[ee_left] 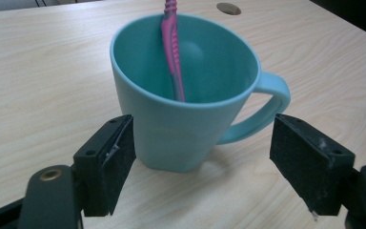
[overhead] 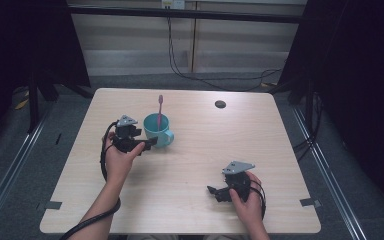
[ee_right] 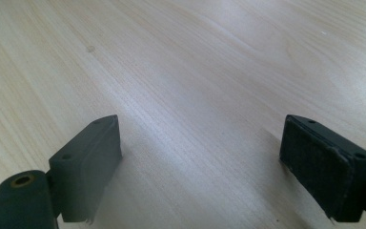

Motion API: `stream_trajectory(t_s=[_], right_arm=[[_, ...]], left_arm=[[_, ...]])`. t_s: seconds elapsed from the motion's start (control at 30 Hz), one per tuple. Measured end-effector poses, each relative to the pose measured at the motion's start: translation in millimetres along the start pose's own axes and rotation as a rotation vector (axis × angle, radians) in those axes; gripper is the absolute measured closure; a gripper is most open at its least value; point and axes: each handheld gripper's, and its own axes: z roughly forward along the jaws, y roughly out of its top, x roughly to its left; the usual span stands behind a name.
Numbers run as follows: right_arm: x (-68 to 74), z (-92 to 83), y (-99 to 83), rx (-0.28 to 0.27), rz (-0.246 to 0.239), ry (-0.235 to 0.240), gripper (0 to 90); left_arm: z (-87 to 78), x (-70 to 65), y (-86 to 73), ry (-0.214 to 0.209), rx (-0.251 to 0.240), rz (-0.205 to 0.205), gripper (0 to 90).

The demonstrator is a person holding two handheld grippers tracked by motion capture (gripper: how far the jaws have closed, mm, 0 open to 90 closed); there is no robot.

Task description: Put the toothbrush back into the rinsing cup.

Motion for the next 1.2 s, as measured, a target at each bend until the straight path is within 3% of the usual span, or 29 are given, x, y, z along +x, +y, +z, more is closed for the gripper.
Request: stream_trajectory(t_s=[0.63,0.83,1.2], right_arm=[[0.0,0.3,0.0,-0.004,-0.014,0.007,13.2],[0.0,0.3,0.0,-0.004,-0.017,0.009,13.2],[0.1,0.2,0.0,-0.003,-0.021,0.010,13.3]], left_arm=[[8.0,-9.5,-38.8,-0.022,0.042,0.020,22.4],[12.3,-13.1,-51.3,-0.017,0.075,0.042,22.1],[14.7,-14.1,-60.3,0.000,0.108,0.087,21.6]])
